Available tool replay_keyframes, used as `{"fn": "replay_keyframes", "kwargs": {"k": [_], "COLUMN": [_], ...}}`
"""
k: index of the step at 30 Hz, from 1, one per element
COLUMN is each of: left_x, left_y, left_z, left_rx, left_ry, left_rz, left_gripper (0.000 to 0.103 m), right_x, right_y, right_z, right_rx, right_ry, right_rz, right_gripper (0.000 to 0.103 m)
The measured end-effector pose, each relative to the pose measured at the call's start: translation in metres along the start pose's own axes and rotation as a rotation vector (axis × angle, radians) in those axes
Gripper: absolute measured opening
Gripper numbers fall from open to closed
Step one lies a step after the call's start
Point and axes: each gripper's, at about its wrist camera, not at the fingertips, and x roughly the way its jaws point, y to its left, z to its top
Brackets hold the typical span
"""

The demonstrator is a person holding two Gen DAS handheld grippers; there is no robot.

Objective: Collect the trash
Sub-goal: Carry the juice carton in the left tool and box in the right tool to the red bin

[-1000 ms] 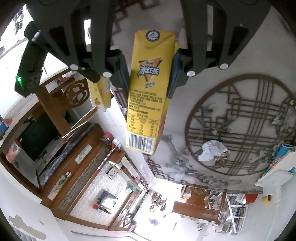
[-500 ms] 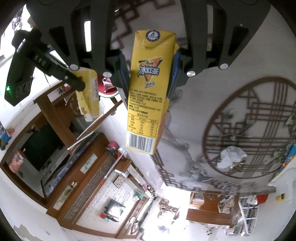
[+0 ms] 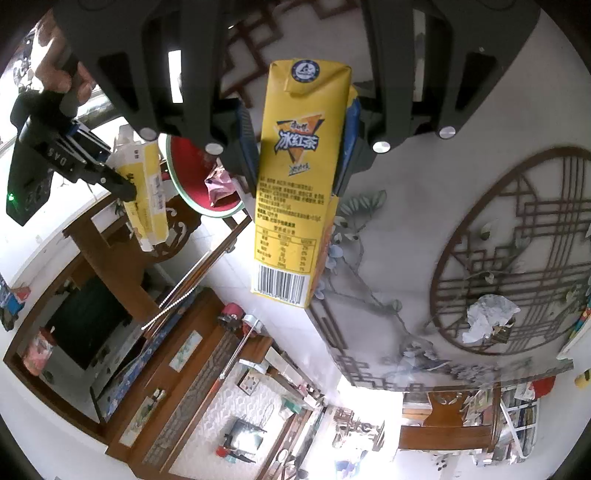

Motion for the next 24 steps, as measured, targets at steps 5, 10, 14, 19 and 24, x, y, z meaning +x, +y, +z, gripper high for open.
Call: {"fn": "replay_keyframes", "kwargs": {"k": [5, 10, 14, 19, 24], "left_x": [0.010, 0.022, 0.031, 0.056, 0.092], "left_y": [-0.008, -0.020, -0.027, -0.053, -0.103], "left_z": [-0.001, -0.004, -0.007, -0.007, -0.010], "left_rx": [0.023, 0.066, 0.084, 0.129, 0.212], "left_ry": [0.022, 0.051, 0.071, 0.142, 0.211], "left_rz": [0.007, 0.000, -0.008, -0.087, -0.220], "left_gripper": [0.037, 0.037, 0.037, 0.037, 0.037], "right_x": [-0.002, -0.006, -0.008, -0.007, -0.007], "right_y": [-0.017, -0.036, -0.053, -0.071, -0.086], "right_z": [0.005, 0.007, 0.007, 0.004, 0.005], "right_rx": [0.034, 0.065, 0.103, 0.146, 0.173], "right_ry": [-0.006, -0.026, -0.034, -0.042, -0.056], "right_rz": [-0.011, -0.039, -0.068, -0.099, -0.129], "right_gripper": [0.035, 0.035, 0.035, 0.035, 0.035]}}
